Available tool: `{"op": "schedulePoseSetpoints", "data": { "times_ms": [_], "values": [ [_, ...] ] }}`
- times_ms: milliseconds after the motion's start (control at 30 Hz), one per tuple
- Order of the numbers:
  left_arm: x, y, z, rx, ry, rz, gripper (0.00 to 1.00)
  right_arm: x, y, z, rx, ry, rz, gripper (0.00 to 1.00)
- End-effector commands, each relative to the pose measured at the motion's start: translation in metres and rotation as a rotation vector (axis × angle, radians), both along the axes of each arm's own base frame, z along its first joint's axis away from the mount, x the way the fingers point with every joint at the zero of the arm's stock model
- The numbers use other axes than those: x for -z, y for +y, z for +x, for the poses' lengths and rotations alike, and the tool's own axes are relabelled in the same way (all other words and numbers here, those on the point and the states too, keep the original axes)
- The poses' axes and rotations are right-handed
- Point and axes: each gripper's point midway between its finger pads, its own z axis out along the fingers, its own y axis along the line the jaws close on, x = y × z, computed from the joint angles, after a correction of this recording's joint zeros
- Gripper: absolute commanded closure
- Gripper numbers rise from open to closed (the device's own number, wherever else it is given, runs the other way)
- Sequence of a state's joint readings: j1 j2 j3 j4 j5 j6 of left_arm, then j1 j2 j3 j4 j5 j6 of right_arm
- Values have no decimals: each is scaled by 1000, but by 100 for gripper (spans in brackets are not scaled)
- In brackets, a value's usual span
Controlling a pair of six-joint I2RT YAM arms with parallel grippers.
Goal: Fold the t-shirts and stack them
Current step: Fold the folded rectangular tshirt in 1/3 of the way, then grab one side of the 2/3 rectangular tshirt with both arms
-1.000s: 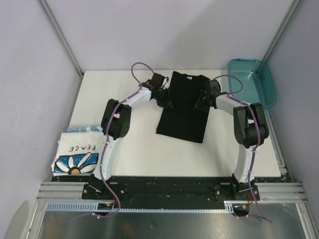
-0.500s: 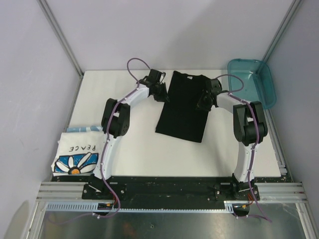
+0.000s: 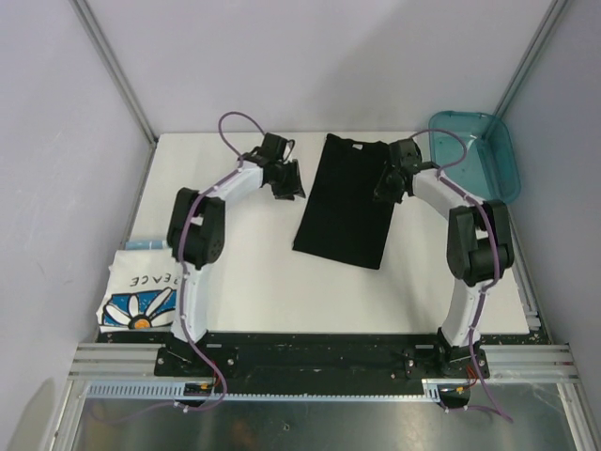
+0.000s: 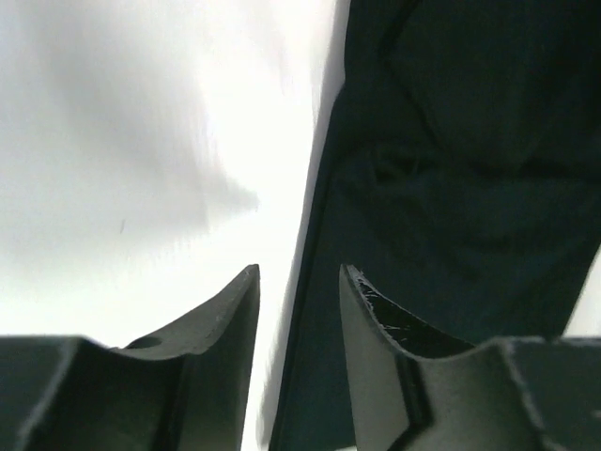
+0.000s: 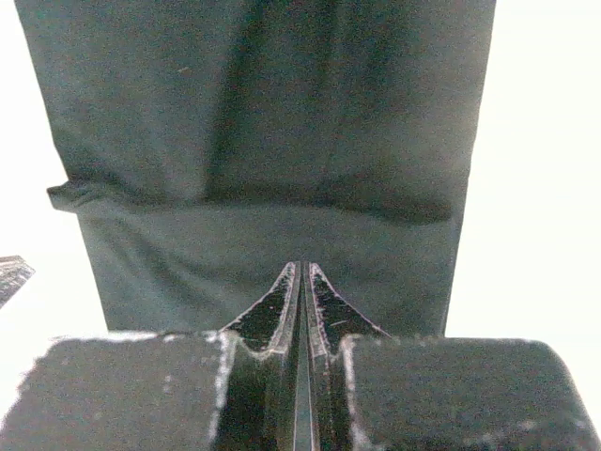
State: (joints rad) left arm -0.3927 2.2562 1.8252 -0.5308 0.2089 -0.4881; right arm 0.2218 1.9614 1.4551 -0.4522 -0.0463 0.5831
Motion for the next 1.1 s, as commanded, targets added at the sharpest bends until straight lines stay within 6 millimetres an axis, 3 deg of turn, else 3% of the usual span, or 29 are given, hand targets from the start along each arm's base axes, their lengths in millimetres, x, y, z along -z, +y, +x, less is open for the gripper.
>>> {"op": "schedulePoseSetpoints", "data": {
  "times_ms": [0, 200, 367, 567, 800, 967, 1067],
  "values": [
    [-60, 8, -34, 31, -64, -60, 60, -47, 17, -29, -29, -61, 1, 92],
    [-62, 0, -98, 123, -5, -150, 71, -29, 40, -89, -41, -1, 115, 92],
    [-57, -15, -130, 191, 17, -176, 74, -8, 47, -128, -43, 47, 163, 93],
    [-15, -17, -143, 185, 88, -169, 78, 16, 37, -159, -16, 93, 159, 93],
    [25, 8, -161, 88, 164, -70, 82, 37, 24, -184, 1, 139, 137, 93],
    [36, 21, -167, 52, 179, -28, 83, 41, 9, -195, 25, 148, 133, 93],
    [29, 22, -168, 55, 168, -43, 84, 40, 1, -198, 35, 150, 143, 93]
  ]
}}
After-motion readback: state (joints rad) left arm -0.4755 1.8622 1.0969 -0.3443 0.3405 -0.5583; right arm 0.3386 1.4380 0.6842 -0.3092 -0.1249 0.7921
